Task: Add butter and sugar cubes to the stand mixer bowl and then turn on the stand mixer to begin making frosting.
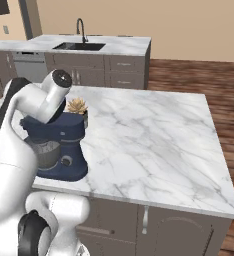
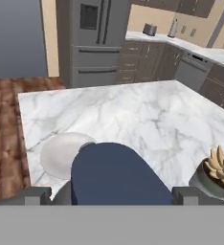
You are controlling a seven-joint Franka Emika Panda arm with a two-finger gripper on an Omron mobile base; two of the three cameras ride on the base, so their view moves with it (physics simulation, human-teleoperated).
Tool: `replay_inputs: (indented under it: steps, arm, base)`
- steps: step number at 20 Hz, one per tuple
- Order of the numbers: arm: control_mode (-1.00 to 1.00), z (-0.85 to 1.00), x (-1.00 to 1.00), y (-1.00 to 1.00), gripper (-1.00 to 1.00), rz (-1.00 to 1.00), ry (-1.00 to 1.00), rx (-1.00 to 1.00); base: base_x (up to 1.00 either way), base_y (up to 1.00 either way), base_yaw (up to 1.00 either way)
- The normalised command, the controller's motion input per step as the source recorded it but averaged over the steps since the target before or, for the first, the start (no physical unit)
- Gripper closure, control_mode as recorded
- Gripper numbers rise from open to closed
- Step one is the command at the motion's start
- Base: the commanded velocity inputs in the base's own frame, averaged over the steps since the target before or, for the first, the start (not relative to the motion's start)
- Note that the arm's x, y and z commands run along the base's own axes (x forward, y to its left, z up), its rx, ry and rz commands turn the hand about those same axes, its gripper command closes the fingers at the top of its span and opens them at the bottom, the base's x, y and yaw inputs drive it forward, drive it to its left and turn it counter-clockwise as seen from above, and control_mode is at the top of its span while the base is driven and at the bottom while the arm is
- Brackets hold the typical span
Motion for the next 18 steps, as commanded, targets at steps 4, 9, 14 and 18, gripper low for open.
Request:
replay_inputs:
  steps: [4,9,14,18]
  arm:
    - [-1.0,-0.1,-0.37,-0.13,-1.0,-0.31,0.0,0.0]
    - [-1.0,-0.27,-0.56,-0.25,-1.0,-0.21,-0.05,0.01]
    - [-1.0,-0.31,-0.71,-0.36,-1.0,-0.06,-0.14,0.01]
    - [-1.0,-0.64,-0.22,-0.17,-1.0,0.0,-0.15,0.0]
  base:
    - [0.0,0.0,0.0]
    - [0.0,0.0,0.0]
    - [0.0,0.0,0.0]
    - [0.0,0.0,0.0]
